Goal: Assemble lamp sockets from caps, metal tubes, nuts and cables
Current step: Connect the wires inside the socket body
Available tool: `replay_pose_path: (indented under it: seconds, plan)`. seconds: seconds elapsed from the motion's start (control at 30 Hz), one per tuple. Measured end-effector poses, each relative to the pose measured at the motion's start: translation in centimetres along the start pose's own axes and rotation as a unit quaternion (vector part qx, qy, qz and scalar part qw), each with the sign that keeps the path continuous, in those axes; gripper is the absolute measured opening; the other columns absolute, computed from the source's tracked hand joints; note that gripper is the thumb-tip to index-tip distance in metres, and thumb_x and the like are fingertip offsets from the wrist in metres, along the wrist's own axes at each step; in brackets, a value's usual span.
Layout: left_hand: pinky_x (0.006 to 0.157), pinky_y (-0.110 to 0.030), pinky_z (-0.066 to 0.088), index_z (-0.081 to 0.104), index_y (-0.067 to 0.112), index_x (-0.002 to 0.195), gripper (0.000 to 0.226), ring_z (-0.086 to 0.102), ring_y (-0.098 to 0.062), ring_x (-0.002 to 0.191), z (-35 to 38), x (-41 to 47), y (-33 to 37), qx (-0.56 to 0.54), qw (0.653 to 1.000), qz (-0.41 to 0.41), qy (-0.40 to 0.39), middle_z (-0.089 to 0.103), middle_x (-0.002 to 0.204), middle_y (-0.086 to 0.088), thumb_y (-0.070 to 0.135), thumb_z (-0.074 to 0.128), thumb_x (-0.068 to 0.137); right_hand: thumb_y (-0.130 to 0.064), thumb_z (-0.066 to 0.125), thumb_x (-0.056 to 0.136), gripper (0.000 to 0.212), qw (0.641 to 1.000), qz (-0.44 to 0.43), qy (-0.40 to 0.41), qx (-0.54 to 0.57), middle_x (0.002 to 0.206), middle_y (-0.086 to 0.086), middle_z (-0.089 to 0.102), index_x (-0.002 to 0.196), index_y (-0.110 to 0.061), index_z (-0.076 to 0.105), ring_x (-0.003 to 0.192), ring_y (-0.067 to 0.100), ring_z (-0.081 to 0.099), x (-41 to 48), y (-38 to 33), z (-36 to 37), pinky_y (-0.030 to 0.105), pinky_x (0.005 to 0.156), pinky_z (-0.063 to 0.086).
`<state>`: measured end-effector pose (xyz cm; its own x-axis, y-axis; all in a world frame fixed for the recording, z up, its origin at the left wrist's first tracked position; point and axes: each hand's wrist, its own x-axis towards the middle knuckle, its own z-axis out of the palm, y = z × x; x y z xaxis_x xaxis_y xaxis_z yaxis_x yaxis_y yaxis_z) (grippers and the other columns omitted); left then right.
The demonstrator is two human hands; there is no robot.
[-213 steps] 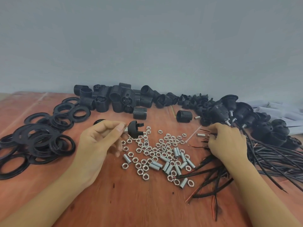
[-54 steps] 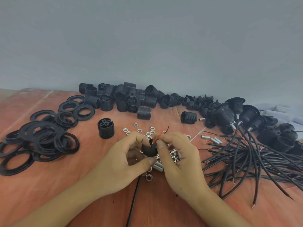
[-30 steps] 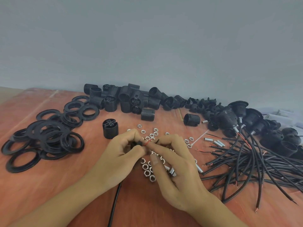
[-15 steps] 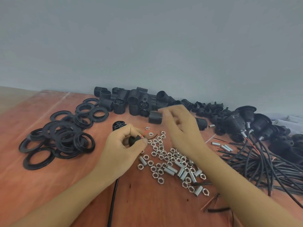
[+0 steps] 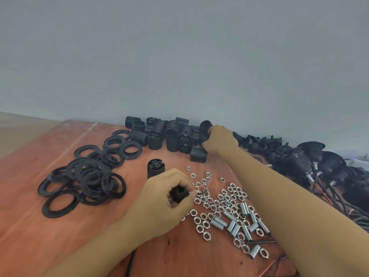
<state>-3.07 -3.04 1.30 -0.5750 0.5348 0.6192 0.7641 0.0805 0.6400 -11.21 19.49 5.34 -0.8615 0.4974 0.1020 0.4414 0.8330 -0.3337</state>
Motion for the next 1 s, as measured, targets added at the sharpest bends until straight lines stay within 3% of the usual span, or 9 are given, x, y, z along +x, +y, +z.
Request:
replay_pose_path:
  seconds: [0.17, 0.27, 0.43, 0.53, 0.6, 0.7, 0.77, 0.93, 1.0]
  plan:
    - [0.065, -0.033, 0.047, 0.059, 0.023, 0.083, 0.01, 0.06, -0.016, 0.076, -0.2, 0.1, -0.2, 0.03, 0.999, 0.005, 0.009, 0.06, 0.083, 0.01, 0.03, 0.057, 0.09, -0.031, 0.067, 0.083, 0.038, 0.999, 0.021, -0.026, 0.012, 0.115, 0.015, 0.063, 0.111, -0.007, 0.059, 0.115, 0.037, 0.054, 1.1, 1.0, 0.6, 0.039, 0.091, 0.047]
    - [0.071, -0.023, 0.047, 0.061, 0.02, 0.081, 0.013, 0.061, -0.012, 0.085, -0.1, 0.2, -0.3, 0.043, 0.999, -0.005, 0.033, 0.063, 0.091, 0.013, 0.031, 0.057, 0.087, -0.028, 0.065, 0.087, 0.031, 1.0, -0.022, -0.012, -0.007, 0.115, 0.015, 0.064, 0.109, -0.006, 0.063, 0.114, 0.037, 0.055, 1.0, 1.7, 1.0, 0.038, 0.092, 0.043]
    - [0.067, -0.015, 0.045, 0.063, 0.018, 0.073, 0.008, 0.062, -0.01, 0.079, 0.1, 0.3, -0.3, 0.025, 0.996, -0.038, 0.075, 0.066, 0.082, 0.012, 0.02, 0.066, 0.08, -0.026, 0.064, 0.092, 0.043, 0.994, -0.098, 0.04, 0.007, 0.127, 0.014, 0.062, 0.13, -0.007, 0.057, 0.119, 0.034, 0.053, -0.7, 2.5, 0.3, 0.041, 0.101, 0.044]
    - [0.059, -0.016, 0.045, 0.065, 0.02, 0.072, 0.011, 0.061, -0.014, 0.067, 0.0, 0.3, 0.1, -0.012, 0.995, -0.044, 0.086, 0.064, 0.072, 0.008, 0.028, 0.065, 0.079, -0.024, 0.061, 0.094, 0.037, 0.973, -0.09, 0.116, 0.177, 0.12, 0.012, 0.065, 0.127, -0.007, 0.059, 0.107, 0.026, 0.061, -2.9, 2.6, -1.2, 0.036, 0.096, 0.047]
    - [0.059, -0.019, 0.047, 0.066, 0.021, 0.074, 0.01, 0.063, -0.014, 0.067, 0.1, 0.2, 0.2, -0.016, 0.996, -0.037, 0.076, 0.065, 0.072, 0.009, 0.028, 0.066, 0.081, -0.02, 0.062, 0.095, 0.027, 0.92, -0.048, 0.098, 0.378, 0.112, 0.009, 0.069, 0.12, -0.009, 0.064, 0.095, 0.024, 0.067, -5.3, 2.7, -2.4, 0.037, 0.088, 0.055]
    - [0.055, -0.021, 0.048, 0.066, 0.025, 0.081, 0.006, 0.062, -0.014, 0.062, 0.4, 0.1, 0.1, -0.024, 0.997, -0.048, 0.059, 0.066, 0.072, 0.009, 0.027, 0.066, 0.086, -0.015, 0.056, 0.098, 0.02, 0.754, 0.023, -0.011, 0.657, 0.103, 0.015, 0.07, 0.109, -0.008, 0.07, 0.069, 0.023, 0.067, -10.0, 3.4, -3.5, 0.029, 0.06, 0.058]
    - [0.052, -0.017, 0.044, 0.065, 0.027, 0.083, 0.006, 0.059, -0.011, 0.058, 0.5, 0.1, 0.1, -0.024, 0.997, -0.057, 0.053, 0.064, 0.07, 0.009, 0.03, 0.063, 0.088, -0.019, 0.054, 0.097, 0.026, 0.671, 0.069, -0.065, 0.736, 0.097, 0.016, 0.068, 0.092, -0.011, 0.077, 0.059, 0.018, 0.061, -12.9, 3.9, -3.4, 0.024, 0.053, 0.055]
    - [0.052, -0.01, 0.039, 0.064, 0.027, 0.083, 0.007, 0.056, -0.005, 0.054, 0.5, 0.0, 0.5, -0.03, 0.997, -0.061, 0.047, 0.063, 0.067, 0.011, 0.031, 0.062, 0.089, -0.036, 0.055, 0.088, 0.034, 0.584, 0.117, -0.162, 0.787, 0.084, 0.014, 0.058, 0.097, -0.004, 0.064, 0.051, 0.012, 0.043, -17.3, 4.0, -1.6, 0.02, 0.04, 0.039]
    - [0.054, -0.01, 0.042, 0.065, 0.027, 0.083, 0.009, 0.06, -0.006, 0.059, 0.5, 0.1, 0.8, -0.033, 0.997, -0.055, 0.052, 0.064, 0.07, 0.013, 0.034, 0.063, 0.089, -0.039, 0.056, 0.082, 0.037, 0.576, 0.117, -0.181, 0.789, 0.084, 0.013, 0.056, 0.095, -0.005, 0.063, 0.051, 0.011, 0.041, -17.8, 3.8, -1.2, 0.02, 0.04, 0.035]
